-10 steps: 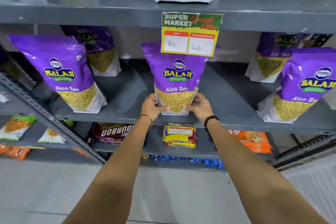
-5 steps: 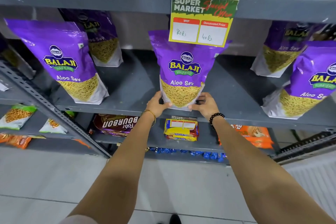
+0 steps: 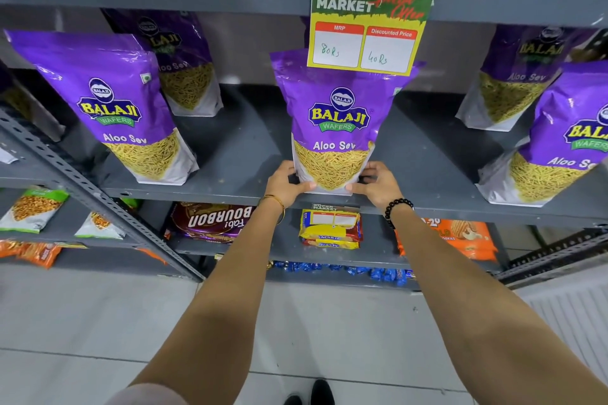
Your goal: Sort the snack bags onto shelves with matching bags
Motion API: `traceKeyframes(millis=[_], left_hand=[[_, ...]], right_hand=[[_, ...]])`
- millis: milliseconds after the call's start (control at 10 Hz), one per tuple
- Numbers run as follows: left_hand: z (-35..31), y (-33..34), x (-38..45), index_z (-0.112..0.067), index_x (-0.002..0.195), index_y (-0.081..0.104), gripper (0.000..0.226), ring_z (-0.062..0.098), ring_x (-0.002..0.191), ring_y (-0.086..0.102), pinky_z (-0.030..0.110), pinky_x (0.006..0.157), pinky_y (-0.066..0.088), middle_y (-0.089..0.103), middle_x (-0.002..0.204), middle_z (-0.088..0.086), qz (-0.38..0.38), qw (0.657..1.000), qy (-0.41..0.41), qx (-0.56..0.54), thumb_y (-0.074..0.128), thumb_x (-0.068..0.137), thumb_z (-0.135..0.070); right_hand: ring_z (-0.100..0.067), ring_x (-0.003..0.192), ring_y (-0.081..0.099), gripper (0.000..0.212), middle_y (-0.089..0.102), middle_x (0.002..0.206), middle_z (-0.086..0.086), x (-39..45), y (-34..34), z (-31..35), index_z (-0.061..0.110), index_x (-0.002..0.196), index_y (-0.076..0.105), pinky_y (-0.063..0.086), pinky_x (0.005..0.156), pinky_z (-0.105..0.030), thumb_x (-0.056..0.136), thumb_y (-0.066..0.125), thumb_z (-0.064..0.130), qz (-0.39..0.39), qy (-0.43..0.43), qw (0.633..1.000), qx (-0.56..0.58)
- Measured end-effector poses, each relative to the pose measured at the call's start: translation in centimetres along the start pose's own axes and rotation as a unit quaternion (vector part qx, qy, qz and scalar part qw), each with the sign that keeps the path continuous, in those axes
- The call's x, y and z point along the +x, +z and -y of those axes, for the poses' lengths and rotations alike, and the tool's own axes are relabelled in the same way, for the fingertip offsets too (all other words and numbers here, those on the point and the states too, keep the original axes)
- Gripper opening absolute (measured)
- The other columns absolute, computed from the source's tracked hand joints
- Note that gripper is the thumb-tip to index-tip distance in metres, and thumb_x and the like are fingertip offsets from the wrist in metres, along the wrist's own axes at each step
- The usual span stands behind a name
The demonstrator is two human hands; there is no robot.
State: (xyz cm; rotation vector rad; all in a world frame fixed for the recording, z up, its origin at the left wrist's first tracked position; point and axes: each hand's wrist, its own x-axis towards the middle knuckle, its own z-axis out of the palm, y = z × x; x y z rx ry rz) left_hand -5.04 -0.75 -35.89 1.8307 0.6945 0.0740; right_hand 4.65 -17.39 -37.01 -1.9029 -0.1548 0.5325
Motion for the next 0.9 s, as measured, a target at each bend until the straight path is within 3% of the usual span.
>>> traceKeyframes(millis=[700,800,900], left_hand=[[0.2,0.0,0.1,-0.006,0.124,0.045,0.055,0.027,0.126,0.046,0.039,0.102,0.038,0.052,0.136,0.012,0.002,1.000,0.009,0.003,0.070,0.076,-0.014],[0.5,-0.1,0.0,-0.009,0.131,0.038,0.067,0.030,0.130,0.042,0.044,0.106,0.036,0.049,0.139,0.012,0.011,1.000,0.001,0.024,0.072,0.074,-0.017],[1.8,0.4,-0.2,-0.015,0.144,0.018,0.091,0.038,0.139,0.026,0.054,0.113,0.025,0.034,0.150,0.014,0.015,0.996,-0.006,0.092,0.073,0.073,-0.030]], right_hand=[[-0.022,0.105,0.051,0.060,0.055,0.125,-0.020,-0.4,0.2,0.0,-0.001,0.120,0.044,0.042,0.087,-0.028,0.069,0.074,0.000,0.002,0.002,1.000,0.015],[-0.026,0.113,0.052,0.062,0.055,0.127,-0.019,-0.9,0.2,0.4,0.000,0.123,0.043,0.042,0.087,-0.028,0.070,0.073,-0.002,0.006,0.001,1.000,0.020],[-0.025,0.118,0.050,0.067,0.052,0.132,-0.018,-1.6,0.6,0.1,0.001,0.129,0.040,0.042,0.090,-0.029,0.070,0.071,-0.006,-0.006,-0.004,1.000,0.027]])
